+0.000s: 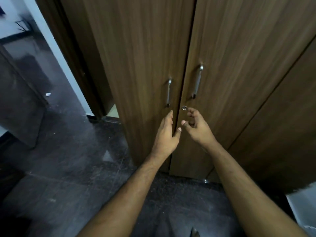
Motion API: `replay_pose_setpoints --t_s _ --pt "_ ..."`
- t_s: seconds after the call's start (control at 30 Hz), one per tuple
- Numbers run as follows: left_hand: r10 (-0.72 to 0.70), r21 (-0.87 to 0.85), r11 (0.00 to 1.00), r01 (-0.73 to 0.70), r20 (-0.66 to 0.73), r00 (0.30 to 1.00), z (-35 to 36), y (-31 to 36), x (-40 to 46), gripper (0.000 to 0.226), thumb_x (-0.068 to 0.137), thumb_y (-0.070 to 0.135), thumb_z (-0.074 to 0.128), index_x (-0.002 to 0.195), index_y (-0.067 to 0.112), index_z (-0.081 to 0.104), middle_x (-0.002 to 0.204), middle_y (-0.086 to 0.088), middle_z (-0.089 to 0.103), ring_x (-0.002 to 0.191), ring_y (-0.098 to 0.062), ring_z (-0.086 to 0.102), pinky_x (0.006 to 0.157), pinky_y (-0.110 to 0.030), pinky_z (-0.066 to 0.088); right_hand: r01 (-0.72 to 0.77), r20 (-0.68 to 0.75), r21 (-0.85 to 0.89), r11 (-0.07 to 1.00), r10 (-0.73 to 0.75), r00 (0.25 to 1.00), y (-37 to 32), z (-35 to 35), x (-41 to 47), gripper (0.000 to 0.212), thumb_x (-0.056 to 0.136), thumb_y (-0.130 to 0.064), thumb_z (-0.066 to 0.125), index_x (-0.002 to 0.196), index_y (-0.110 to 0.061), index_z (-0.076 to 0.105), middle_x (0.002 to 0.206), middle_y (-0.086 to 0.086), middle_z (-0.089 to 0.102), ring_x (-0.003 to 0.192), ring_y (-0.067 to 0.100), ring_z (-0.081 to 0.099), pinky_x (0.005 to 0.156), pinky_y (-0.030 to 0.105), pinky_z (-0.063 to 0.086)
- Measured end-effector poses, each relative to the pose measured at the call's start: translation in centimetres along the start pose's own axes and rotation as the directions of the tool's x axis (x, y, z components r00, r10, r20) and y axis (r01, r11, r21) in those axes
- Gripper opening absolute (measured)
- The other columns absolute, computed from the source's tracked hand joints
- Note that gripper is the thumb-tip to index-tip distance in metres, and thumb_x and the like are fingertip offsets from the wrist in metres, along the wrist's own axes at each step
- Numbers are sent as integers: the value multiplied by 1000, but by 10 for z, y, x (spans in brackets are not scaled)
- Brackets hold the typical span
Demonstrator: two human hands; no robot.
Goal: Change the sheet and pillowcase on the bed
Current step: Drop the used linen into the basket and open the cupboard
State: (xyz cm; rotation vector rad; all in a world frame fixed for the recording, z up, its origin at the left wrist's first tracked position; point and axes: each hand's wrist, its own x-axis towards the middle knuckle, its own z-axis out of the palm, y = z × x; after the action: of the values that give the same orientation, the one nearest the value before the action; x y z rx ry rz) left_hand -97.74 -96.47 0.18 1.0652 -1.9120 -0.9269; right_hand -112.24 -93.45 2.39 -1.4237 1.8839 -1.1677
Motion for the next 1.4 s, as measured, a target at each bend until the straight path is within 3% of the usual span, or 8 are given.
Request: replay_pose_setpoints --t_s 0.17,0.37,0.6,0.77,0.9,1.1,1.23,1.4 --pt "-15 -37 999 14 -23 1000 -20 4 11 70 95 16 66 156 20 31 151 -2 43 131 -10 47 108 -30 42 28 -57 -48 998 -31 998 -25 -2 18 71 97 -23 65 156 -16 26 149 7 36 108 12 59 100 33 50" --pt "-7 -18 1000 10 155 988 -30 41 43 72 98 22 64 159 25 24 160 0 30 144 -13 34 116 -31 33 -38 -242 79 996 56 969 -57 -27 59 89 97 -34 64 160 -13 5 162 7 12 128 14 46 96 19 36" --pt "-22 -109 993 36 129 991 -19 72 80 70 98 23 63 158 24 26 162 -2 30 147 -17 31 119 -34 31 -138 -125 300 944 182 975 -45 -43 95 96 63 -65 70 146 -25 43 141 -3 52 122 18 57 108 45 47" --pt "-64 -183 980 73 57 996 -8 69 85 71 99 26 62 159 19 25 161 -1 29 144 -11 31 107 -15 39 -151 -117 168 974 172 978 -72 -69 58 51 104 -54 37 135 -19 57 120 -5 61 113 15 56 89 29 45" --pt "-69 -276 958 73 27 997 -2 83 70 61 102 52 47 154 22 36 158 0 38 143 -16 38 115 -34 35 -113 -190 129 985 137 972 -62 -72 18 58 102 -61 26 121 -21 64 101 -12 64 94 7 61 72 21 44" --pt "-27 -589 802 98 129 991 38 127 20 89 92 76 33 90 -8 64 88 -28 65 84 -39 65 72 -35 53 -52 -659 56 997 76 748 -22 -67 -50 55 103 -63 26 95 -28 68 76 -7 64 84 19 64 75 42 55" --pt "63 -620 781 77 201 978 83 148 -29 61 96 59 46 80 7 74 80 -9 75 81 -23 72 76 -30 56 -99 -772 -28 995 42 634 -1 -121 -100 47 107 -50 28 84 -30 64 73 -9 57 83 17 58 71 31 45" --pt "244 -561 828 -6 350 904 144 174 -66 79 87 79 41 81 4 67 63 -8 61 63 -25 57 59 -37 44 -171 -802 120 978 197 564 48 -191 -135 44 105 -52 40 102 -22 72 84 -2 71 90 19 66 84 43 55"
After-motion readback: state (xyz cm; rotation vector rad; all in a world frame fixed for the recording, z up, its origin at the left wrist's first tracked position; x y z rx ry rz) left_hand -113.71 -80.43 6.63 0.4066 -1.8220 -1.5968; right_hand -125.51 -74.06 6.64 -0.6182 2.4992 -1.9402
